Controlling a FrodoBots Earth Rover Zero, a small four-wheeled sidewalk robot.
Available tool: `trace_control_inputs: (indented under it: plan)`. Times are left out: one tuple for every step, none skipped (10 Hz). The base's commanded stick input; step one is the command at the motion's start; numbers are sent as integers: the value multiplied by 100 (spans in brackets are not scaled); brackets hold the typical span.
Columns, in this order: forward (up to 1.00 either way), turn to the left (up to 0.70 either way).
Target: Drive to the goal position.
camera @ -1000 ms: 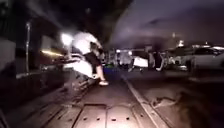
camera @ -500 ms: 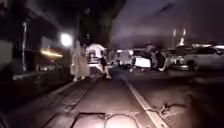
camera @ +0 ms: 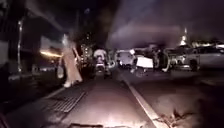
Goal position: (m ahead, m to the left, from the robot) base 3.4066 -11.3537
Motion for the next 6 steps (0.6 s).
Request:
trace_control_inputs:
  plan:
    - [45,0]
    - [45,0]
    - [45,0]
    - [45,0]
    - [45,0]
    - [45,0]
